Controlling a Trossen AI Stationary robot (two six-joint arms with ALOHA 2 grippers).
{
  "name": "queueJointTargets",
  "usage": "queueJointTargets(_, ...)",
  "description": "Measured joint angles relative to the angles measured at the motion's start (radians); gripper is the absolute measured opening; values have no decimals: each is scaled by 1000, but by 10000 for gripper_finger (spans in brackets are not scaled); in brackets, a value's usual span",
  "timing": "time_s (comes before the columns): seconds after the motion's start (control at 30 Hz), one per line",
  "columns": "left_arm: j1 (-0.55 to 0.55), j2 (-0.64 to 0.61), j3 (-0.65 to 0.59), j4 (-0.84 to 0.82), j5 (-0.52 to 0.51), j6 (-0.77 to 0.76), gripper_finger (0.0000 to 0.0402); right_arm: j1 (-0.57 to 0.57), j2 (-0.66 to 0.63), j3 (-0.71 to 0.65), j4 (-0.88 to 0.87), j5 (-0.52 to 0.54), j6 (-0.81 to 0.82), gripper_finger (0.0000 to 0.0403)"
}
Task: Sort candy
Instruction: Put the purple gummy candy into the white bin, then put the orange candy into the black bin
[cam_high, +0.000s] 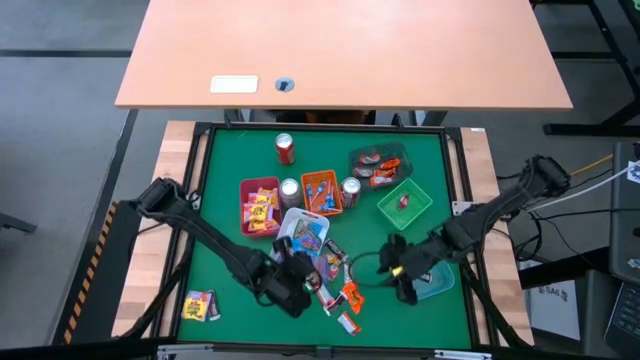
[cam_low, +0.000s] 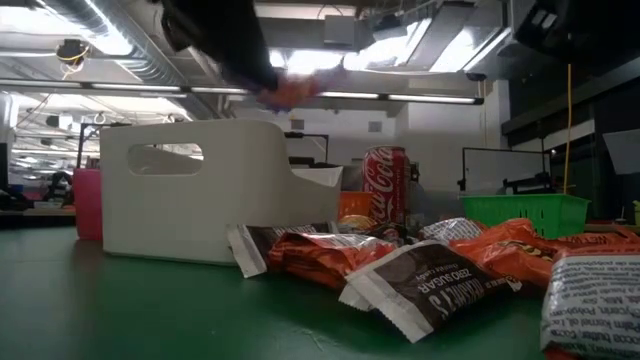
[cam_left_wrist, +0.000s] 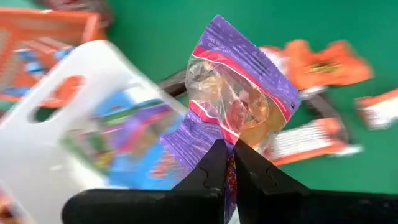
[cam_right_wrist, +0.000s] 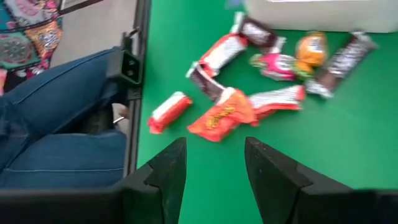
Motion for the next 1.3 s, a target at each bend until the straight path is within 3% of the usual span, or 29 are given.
queueJointTargets(0.2,54,0,0,-98,-1,4,20,54,98,0,115,3,70,161)
queueJointTargets(0.53,103,0,0,-99,-7,26,132,85,251,0,135,18,252,161)
queueJointTargets(0.7,107,0,0,-98,-8,26,164,85,322,0,147,47,336,161)
queueJointTargets(1.0,106,0,0,-98,-9,26,173,85,414,0,312,94,344,161)
queueJointTargets(1.3,106,0,0,-96,-9,26,167,83,428,0,314,175,344,161)
